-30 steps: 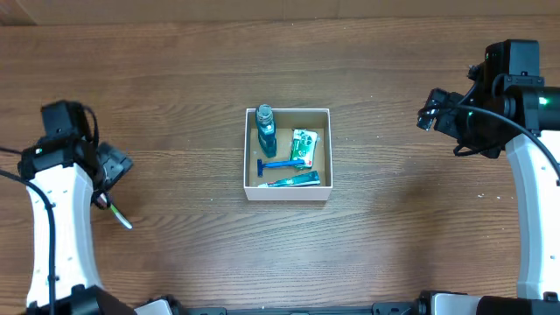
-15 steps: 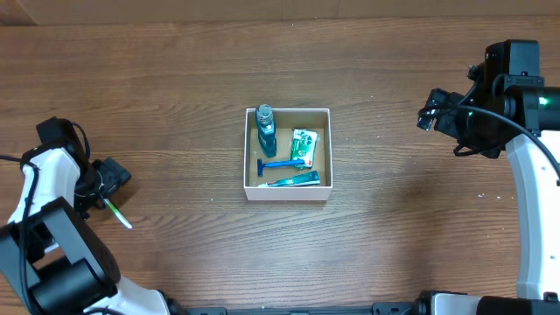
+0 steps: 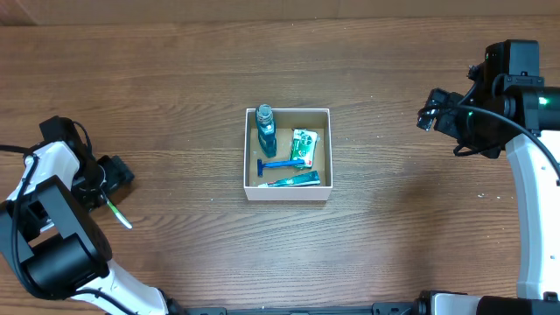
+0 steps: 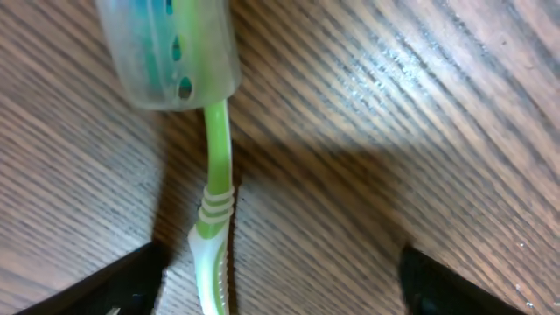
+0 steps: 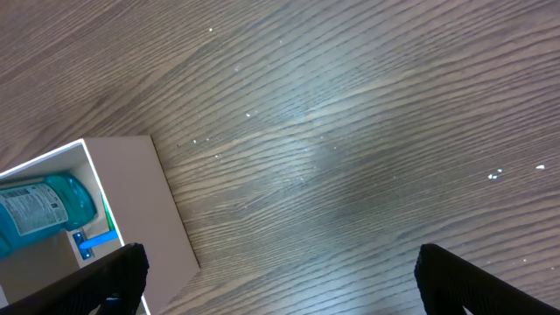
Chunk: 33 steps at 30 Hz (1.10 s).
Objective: Pack container
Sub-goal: 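Grasp the green toothbrush with the left gripper and lift it, then lower the toothbrush into the box and open the left gripper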
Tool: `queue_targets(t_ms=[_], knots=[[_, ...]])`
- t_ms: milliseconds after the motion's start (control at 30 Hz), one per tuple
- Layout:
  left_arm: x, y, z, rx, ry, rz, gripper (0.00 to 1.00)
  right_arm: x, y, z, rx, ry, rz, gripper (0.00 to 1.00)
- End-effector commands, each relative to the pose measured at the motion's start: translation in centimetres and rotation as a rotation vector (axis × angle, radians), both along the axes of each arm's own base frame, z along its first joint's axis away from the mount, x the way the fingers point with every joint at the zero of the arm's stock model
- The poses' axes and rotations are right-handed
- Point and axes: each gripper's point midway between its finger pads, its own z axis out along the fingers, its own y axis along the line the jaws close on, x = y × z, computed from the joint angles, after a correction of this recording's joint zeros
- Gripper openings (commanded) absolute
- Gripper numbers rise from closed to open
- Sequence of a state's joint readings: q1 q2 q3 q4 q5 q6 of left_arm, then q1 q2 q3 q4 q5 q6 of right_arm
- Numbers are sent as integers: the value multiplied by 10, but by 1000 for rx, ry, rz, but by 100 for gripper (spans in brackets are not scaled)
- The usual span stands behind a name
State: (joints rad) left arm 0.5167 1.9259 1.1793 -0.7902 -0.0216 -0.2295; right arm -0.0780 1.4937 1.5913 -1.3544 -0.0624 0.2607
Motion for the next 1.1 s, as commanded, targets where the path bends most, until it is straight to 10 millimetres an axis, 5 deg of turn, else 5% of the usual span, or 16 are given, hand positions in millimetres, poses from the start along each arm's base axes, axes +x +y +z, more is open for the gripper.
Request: queue_targets(t_ms=[0,167,400,667,733,867,967,1067], knots=[[-34,-19,-46,-76,154,-23,64,1,-2,2,-12,-10,2,100],[-37,-21,-46,-83,166,-24,30,0,-2,2,-12,-9,2,100],[-38,-22,-45,-86,173,-24,5,0,-2,2,-12,-9,2,100],[-24,-20,-19,-73,146,-34,4,1,-2,2,-12,-10,2,100],[-5,-24,3,-64,83,-60,4,1,-2,2,-12,-10,2,100],[53,-58,83,16,-157,-204,4,3,-2,3,-13,-20,2,100],[91,-117,154,89,-360,-445,4,3,-2,2,-13,-20,2,100],[106,-205,210,126,-531,-730,4,3,-2,3,-13,-20,2,100]])
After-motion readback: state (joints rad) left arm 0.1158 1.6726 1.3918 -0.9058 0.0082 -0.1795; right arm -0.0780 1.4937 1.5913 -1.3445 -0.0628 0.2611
